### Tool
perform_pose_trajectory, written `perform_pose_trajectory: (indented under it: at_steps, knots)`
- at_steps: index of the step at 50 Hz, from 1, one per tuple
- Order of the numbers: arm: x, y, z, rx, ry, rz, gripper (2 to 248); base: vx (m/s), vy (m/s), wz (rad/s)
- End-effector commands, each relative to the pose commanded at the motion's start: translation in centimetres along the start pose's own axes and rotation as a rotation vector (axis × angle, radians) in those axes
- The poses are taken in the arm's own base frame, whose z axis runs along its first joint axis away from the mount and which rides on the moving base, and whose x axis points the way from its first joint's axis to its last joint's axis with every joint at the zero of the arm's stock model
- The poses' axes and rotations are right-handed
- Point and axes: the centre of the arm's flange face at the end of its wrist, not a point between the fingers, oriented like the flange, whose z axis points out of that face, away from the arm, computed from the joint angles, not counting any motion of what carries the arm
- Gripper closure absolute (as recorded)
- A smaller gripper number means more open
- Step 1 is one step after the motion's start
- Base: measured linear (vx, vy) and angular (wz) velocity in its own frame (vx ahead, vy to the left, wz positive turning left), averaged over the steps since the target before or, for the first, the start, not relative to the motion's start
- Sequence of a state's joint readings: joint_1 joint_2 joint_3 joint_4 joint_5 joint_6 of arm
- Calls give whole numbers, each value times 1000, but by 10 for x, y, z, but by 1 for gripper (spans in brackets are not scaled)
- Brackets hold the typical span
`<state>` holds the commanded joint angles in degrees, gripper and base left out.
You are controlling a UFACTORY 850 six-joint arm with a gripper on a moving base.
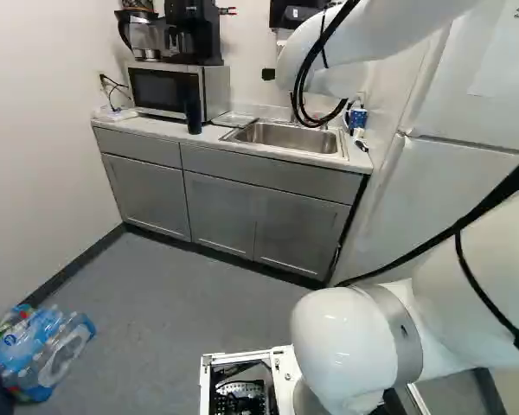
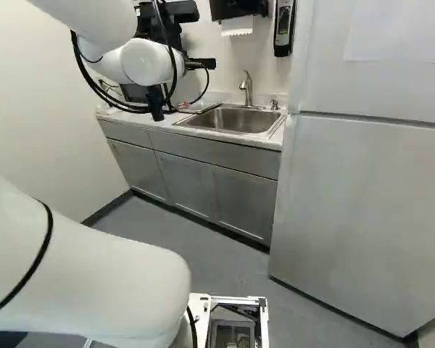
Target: Rinse the cup and place it in the tray
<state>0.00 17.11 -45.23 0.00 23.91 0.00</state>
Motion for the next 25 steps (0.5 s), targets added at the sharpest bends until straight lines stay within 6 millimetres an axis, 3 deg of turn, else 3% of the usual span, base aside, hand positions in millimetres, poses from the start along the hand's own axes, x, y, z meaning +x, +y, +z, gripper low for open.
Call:
perform_pose_trajectory:
  at_steps: [25]
  knots:
    - [0, 0, 0, 0, 0, 0, 3, 151, 5, -5]
